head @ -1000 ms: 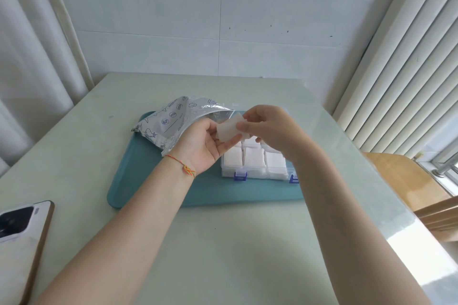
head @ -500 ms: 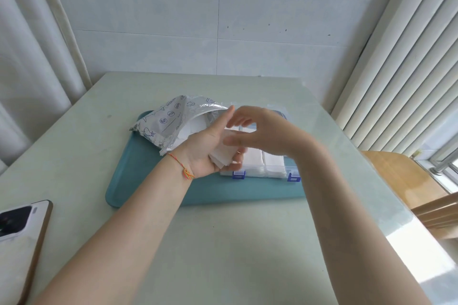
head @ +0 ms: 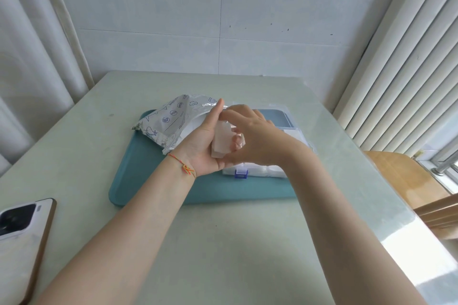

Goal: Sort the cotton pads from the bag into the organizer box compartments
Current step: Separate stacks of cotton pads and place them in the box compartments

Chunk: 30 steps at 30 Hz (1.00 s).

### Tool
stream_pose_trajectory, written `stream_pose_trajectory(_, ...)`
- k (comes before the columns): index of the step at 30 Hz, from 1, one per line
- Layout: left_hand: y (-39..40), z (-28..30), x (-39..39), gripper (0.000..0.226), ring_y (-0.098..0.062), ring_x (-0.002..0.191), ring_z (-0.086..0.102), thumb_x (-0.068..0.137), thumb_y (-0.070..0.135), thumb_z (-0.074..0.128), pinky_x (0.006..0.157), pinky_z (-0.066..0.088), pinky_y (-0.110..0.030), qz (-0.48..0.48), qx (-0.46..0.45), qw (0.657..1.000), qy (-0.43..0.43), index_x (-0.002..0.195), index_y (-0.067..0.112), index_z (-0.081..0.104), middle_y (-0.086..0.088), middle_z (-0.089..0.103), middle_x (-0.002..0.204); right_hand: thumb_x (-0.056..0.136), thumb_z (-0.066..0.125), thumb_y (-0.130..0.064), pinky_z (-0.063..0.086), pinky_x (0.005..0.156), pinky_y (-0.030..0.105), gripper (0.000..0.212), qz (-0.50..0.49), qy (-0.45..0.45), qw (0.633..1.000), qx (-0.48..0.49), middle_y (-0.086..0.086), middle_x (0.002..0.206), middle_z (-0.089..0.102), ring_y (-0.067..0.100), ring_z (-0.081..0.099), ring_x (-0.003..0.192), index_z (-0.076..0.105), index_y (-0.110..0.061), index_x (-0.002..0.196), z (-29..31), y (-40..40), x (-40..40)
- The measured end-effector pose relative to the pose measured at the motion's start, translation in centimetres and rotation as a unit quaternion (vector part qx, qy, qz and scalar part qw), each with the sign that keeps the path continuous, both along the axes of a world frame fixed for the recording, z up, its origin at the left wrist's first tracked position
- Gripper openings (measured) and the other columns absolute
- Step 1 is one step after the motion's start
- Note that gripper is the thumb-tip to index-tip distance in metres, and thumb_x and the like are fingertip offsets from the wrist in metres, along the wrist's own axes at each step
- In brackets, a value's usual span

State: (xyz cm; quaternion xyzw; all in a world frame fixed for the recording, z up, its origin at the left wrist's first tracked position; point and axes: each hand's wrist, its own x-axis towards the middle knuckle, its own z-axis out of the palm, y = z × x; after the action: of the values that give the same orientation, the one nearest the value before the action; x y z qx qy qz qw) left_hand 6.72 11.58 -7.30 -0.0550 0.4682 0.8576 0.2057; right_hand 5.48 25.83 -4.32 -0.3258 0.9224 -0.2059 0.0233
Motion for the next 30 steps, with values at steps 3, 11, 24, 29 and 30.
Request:
stream_pose_trajectory(3, -0.21, -0.24, -0.17, 0.051, -0.01, 0.07, 0.06, 0.083, 0.072, 0.054, 0.063, 0.051, -0.022, 0.004, 0.004, 1.0, 0.017, 0.09, 0.023, 0.066, 0.003, 0.058, 0.081, 0.07, 0.078, -0.054, 0.03, 0.102, 0.036, 0.08, -0.016, 0.014, 1.0, 0.019, -0.01, 0.138, 0.035, 0.015, 0.034, 0.127, 0.039, -0.038, 0.138, -0.26, -0.23, 0.15)
stream_pose_trajectory(11, -0.41, -0.63, -0.24, 0.055, -0.011, 0.075, 0.059, 0.068, 0.055, 0.079, 0.069, 0.054, -0.025, 0.007, 0.043, 0.995, 0.09, 0.106, 0.019, 0.063, 0.003, 0.058, 0.089, 0.071, 0.078, -0.048, 0.032, 0.104, 0.04, 0.076, -0.01, 0.008, 1.0, -0.001, -0.011, 0.132, 0.039, 0.016, 0.035, 0.125, 0.038, -0.041, 0.135, 0.03, -0.15, 0.26)
stream_pose_trajectory(24, -0.25, -0.7, -0.16, 0.037, -0.012, 0.074, 0.051, 0.083, 0.058, 0.065, 0.064, 0.054, -0.027, 0.003, 0.008, 0.998, 0.064, 0.095, 0.024, 0.068, 0.002, 0.05, 0.082, 0.074, 0.076, -0.047, 0.031, 0.105, 0.041, 0.07, -0.02, 0.022, 0.999, 0.027, -0.006, 0.138, 0.034, 0.018, 0.031, 0.129, 0.043, -0.037, 0.134, -0.17, -0.51, 0.25)
stream_pose_trajectory(29, -0.25, -0.96, -0.18, 0.05, -0.013, 0.084, 0.055, 0.074, 0.068, 0.066, 0.074, 0.049, -0.028, -0.021, -0.033, 0.995, 0.087, 0.097, 0.024, 0.071, -0.001, 0.055, 0.094, 0.071, 0.077, -0.048, 0.033, 0.103, 0.041, 0.079, -0.017, 0.012, 0.999, 0.025, -0.007, 0.135, 0.034, 0.017, 0.031, 0.127, 0.036, -0.038, 0.138, -0.22, -0.46, 0.29)
stream_pose_trajectory(30, -0.22, -1.02, -0.2, 0.052, -0.014, 0.09, 0.052, 0.07, 0.068, 0.07, 0.079, 0.047, -0.029, -0.027, -0.031, 0.995, 0.09, 0.1, 0.025, 0.071, -0.002, 0.054, 0.098, 0.072, 0.077, -0.049, 0.032, 0.103, 0.041, 0.077, -0.018, 0.016, 0.999, 0.028, -0.007, 0.135, 0.034, 0.017, 0.031, 0.127, 0.037, -0.038, 0.137, -0.24, -0.53, 0.22)
